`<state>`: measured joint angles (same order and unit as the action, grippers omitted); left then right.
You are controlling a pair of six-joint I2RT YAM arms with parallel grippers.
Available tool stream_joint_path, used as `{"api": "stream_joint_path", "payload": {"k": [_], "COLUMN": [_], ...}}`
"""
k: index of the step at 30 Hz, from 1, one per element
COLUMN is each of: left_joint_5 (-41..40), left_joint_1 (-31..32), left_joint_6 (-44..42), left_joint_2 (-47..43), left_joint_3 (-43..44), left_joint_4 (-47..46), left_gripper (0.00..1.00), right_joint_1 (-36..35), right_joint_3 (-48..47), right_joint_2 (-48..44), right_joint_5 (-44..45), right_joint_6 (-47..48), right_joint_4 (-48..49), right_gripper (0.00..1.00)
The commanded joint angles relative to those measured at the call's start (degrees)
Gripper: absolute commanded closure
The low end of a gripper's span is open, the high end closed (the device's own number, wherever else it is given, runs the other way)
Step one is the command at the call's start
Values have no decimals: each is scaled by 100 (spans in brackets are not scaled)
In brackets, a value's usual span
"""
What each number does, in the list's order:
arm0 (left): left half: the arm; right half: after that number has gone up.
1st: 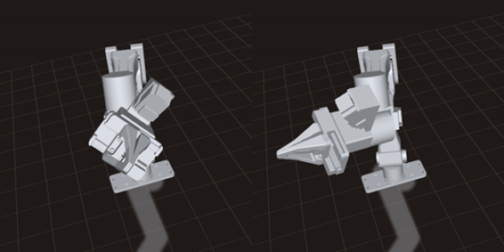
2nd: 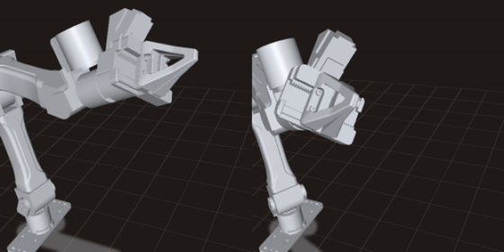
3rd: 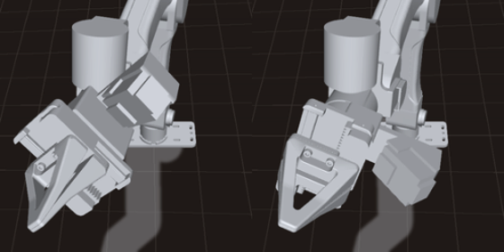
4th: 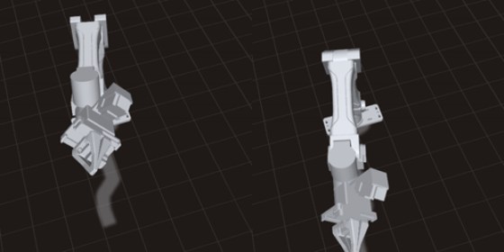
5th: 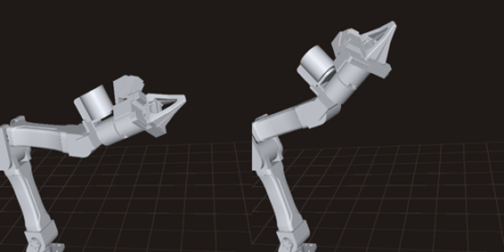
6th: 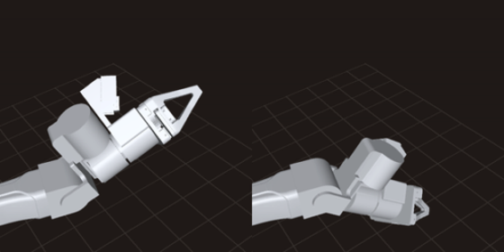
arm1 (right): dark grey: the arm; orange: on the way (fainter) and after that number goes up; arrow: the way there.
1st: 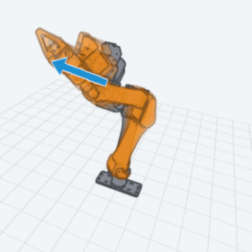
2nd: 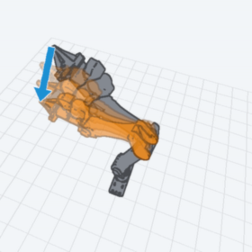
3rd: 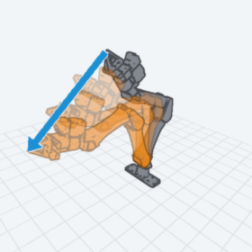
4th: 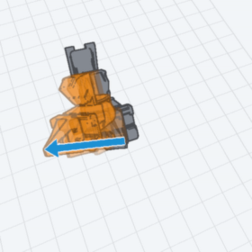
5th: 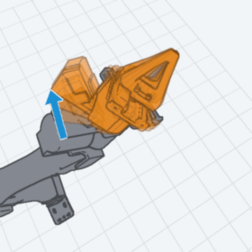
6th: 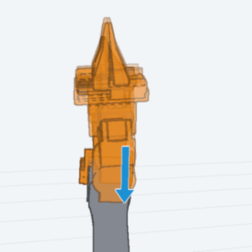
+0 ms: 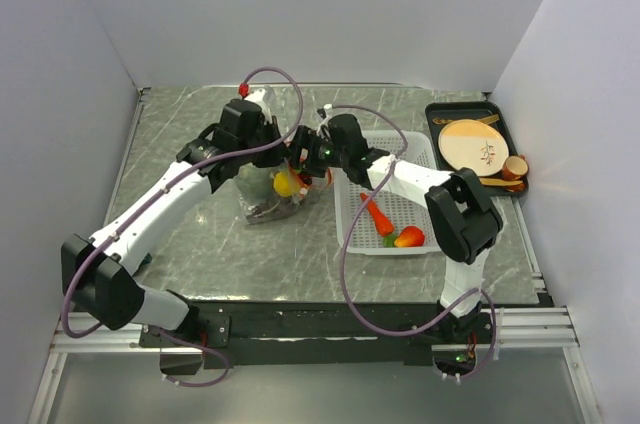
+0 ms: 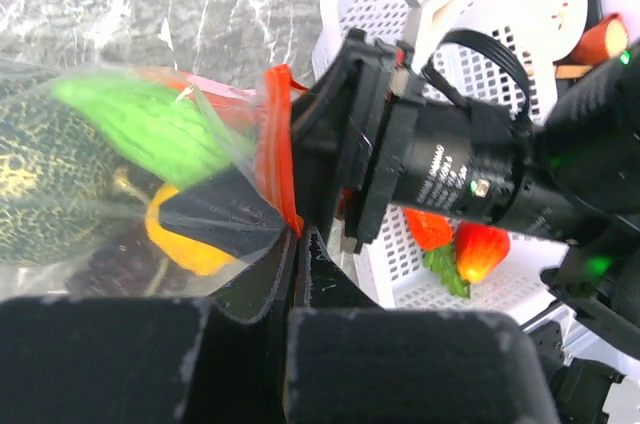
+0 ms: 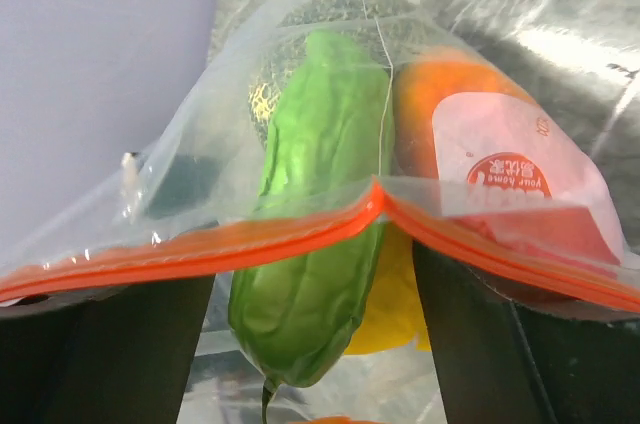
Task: Place the food in the zip-top bag and seal the zipper
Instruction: Place the fake vegetable in the zipper food storage bag, then pick up the fake vegetable from the bin.
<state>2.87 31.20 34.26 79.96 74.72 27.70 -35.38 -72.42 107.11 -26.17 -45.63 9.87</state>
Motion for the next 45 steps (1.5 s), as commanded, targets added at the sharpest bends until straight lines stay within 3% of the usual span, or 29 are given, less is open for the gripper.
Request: {"api": "stream_joint_path", "payload": {"k": [1, 12, 16, 19, 21, 23, 25, 27, 29, 32, 36, 45], "left_joint_5": [-155, -522, -946, -920, -763, -44, 72, 467, 696, 855, 855, 776], "left_joint_1": [-123, -545, -694, -870, -870, -896, -888, -888, -888, -888, -888, -888], "left_joint_6": [204, 371, 485, 485, 258, -50, -7, 98, 186, 256, 248, 169], "left_joint_2": [-350, -481, -675, -596, -517, -203, 27, 46, 81, 212, 230, 169], "left_joint_3": [368, 149, -237, -151, -133, 24, 244, 105, 52, 157, 157, 113], "left_joint_4": [-371, -239, -466, -328, -432, -477, -345, -774, -906, -820, -819, -749], "left_gripper": [99, 99, 99, 99, 99, 99, 99, 99, 99, 99, 99, 99], "right_joint_1": [-66, 364, 794, 1164, 1400, 1524, 1699, 1779, 1815, 1824, 1824, 1806], "right_joint_3": [-141, 474, 904, 1230, 1388, 1494, 1652, 1626, 1591, 1294, 1221, 1388], "right_joint_2": [-760, -2228, -2545, -2704, -2765, -2809, -2862, -2775, -2609, -2109, -1685, -1649], "right_joint_5": [612, 1914, 2125, 2353, 2494, 2765, 2907, 2925, 2637, 1504, 1256, 975], "right_joint_6": [677, 1223, 1232, 1284, 1389, 1512, 1635, 1820, 2223, 3093, 3507, 3640], "right_joint_4": [-363, -1143, -1496, -1865, -2180, -2392, -2577, -2848, -2981, -3506, -3861, -4177], "right_gripper": [12, 9, 40, 41, 40, 39, 38, 37, 36, 33, 35, 34]}}
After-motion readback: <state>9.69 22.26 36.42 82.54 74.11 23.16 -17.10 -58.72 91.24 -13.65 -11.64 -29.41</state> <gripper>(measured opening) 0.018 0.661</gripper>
